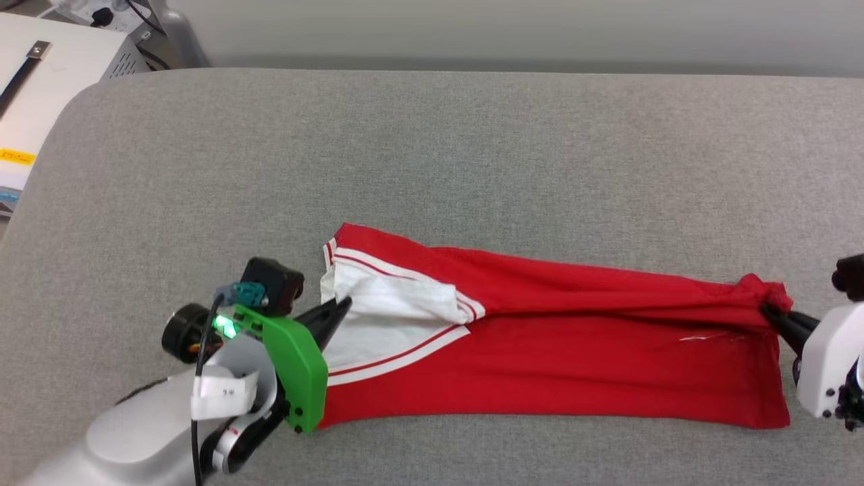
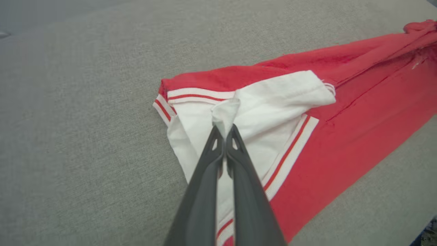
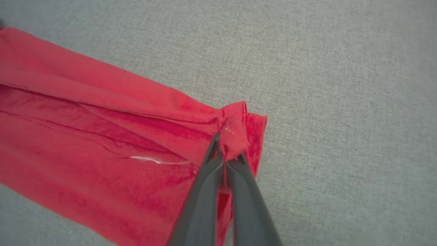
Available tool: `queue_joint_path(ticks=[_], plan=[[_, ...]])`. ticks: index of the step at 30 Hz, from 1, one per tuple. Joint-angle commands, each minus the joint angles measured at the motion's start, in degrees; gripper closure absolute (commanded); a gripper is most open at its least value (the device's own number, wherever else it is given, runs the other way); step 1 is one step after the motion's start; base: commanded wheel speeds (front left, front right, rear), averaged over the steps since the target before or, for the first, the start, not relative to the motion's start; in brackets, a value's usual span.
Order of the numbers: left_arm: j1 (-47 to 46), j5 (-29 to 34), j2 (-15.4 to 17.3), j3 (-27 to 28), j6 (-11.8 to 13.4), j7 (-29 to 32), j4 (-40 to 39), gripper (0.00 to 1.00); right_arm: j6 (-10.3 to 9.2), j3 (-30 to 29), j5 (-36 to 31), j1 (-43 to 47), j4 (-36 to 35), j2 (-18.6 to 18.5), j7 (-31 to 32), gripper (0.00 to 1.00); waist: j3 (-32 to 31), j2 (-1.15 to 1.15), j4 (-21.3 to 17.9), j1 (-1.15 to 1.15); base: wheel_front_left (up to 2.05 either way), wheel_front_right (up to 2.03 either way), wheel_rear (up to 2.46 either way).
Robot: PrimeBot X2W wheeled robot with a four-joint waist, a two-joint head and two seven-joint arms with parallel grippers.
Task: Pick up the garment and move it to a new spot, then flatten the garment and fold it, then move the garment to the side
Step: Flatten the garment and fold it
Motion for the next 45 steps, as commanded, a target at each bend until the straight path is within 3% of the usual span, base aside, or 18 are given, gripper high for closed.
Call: queue_joint_path(ticks=[1, 14, 15, 16, 17, 21, 28, 35, 39, 45], plan=[[1.9, -0.4, 0.2, -0.2, 0.7, -0.7, -0.1, 1.0, -0.04, -0.9, 0.1, 2.1, -0.5, 0.7, -0.7, 1.0, -0.6, 0.0, 0.0, 0.01, 0.0, 0.0, 0.0], [9.4, -1.4, -0.8, -1.0, 1.9, -3.0, 3.2, 1.0, -0.04, -7.7, -2.3, 14.2, -3.1, 5.6, 0.0, 1.0, -0.8, 0.0, -0.5, 0.01, 0.0, 0.0, 0.0], [9.5, -1.4, -1.0, -1.0, 1.9, -3.3, 3.6, 0.85, -0.04, -7.9, -2.6, 14.3, -3.1, 5.9, 0.1, 1.0, -0.8, 0.0, -0.4, 0.01, 0.0, 0.0, 0.0], [9.6, -1.2, -1.2, -1.0, 2.0, -3.7, 4.1, 0.17, -0.04, -8.1, -2.8, 14.5, -3.2, 6.3, 0.1, 0.69, -0.9, 0.0, -0.4, 0.01, 0.0, 0.0, 0.0], [9.7, -1.1, -1.5, -0.6, 2.3, -4.7, 4.4, 0.0, -0.04, -8.3, -2.8, 14.6, -3.5, 6.7, 0.1, 0.0, -1.1, 0.0, -0.5, 0.01, 0.0, 0.0, 0.0], [10.8, -1.1, -1.7, 1.2, 4.0, -8.6, 4.5, 0.0, -0.04, -10.3, -3.0, 15.1, -6.0, 7.2, -0.5, 0.0, -2.1, 0.0, -0.5, 0.01, 0.0, 0.0, 0.0], [14.1, 1.7, -1.2, 8.3, 10.0, -12.4, 1.6, 0.0, -0.04, -16.9, -1.5, 16.3, -13.1, 5.9, 0.8, 0.0, -3.5, 0.0, -0.4, 0.01, 0.0, 0.0, 0.0], [21.2, 13.1, -3.8, 21.9, 14.9, -12.5, -3.0, 0.0, -0.04, -22.2, 1.8, 16.5, -13.5, 3.9, 9.6, 0.0, -3.3, 0.0, 0.4, 0.01, 0.0, 0.0, 0.0], [26.0, 19.4, -6.7, 29.0, 15.5, -12.5, -4.2, 0.0, -0.04, -22.3, 4.8, 16.8, -11.7, 2.9, 15.4, 0.0, -2.8, 0.0, 1.1, 0.01, 0.0, 0.0, 0.0], [31.5, 28.7, -12.4, 39.2, 14.4, -12.5, -4.9, 0.0, -0.04, -21.6, 7.2, 16.6, -8.4, 4.2, 19.1, 0.0, -1.6, 0.0, 2.3, 0.01, 0.0, 0.0, 0.0]])
